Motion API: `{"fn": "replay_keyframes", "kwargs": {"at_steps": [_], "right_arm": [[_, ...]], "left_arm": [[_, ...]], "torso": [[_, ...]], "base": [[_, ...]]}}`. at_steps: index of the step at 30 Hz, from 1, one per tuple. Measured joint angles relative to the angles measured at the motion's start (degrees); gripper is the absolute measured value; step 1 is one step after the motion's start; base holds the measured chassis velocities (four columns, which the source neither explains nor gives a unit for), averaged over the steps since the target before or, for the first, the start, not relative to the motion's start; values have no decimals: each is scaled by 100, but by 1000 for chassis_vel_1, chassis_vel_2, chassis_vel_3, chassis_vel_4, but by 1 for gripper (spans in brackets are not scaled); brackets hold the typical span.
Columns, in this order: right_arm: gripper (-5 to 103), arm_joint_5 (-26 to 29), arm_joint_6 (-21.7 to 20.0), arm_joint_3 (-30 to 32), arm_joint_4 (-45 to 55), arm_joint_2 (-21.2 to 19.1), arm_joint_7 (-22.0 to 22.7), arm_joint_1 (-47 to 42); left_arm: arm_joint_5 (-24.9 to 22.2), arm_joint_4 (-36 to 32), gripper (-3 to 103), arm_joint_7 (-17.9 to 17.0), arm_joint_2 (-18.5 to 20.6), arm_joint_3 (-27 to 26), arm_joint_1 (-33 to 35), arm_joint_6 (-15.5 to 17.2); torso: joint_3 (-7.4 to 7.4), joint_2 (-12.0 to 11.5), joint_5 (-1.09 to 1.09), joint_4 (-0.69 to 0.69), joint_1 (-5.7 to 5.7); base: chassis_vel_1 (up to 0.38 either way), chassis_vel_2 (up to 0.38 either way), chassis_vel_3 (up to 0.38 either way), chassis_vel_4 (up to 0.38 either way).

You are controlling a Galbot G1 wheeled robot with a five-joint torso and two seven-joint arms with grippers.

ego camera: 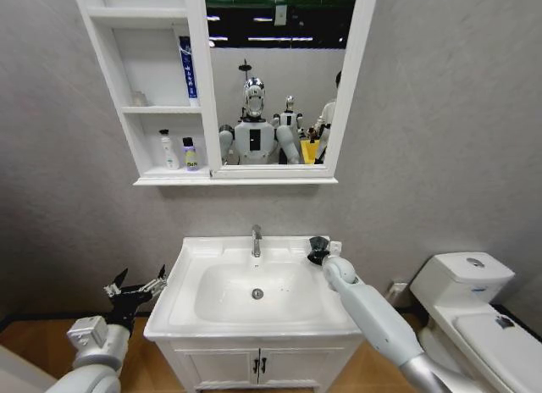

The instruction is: Move facial cleanser and shampoo from washbasin to cabinet, then wipe washbasin with towel.

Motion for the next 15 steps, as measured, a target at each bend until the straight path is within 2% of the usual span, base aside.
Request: {"fn": "replay_keyframes", "kwargs": {"at_steps": [6,8,15], "right_arm": [[3,242,-232,-491,446,75,326,4],[3,613,-514,-825,605,148,711,68],[3,1025,-873,-1180,451,301,1275,166]], "left_arm": [[0,0,100,1,0,1,0,0],[0,0,100,0,0,1,0,0],[0,0,100,1,0,1,0,0]], "torso": [[0,0,1,2,0],[0,0,-1,2,0],[0,0,1,2,0]], "base": [[0,0,0,0],[0,0,0,0],[0,0,0,0]]}}
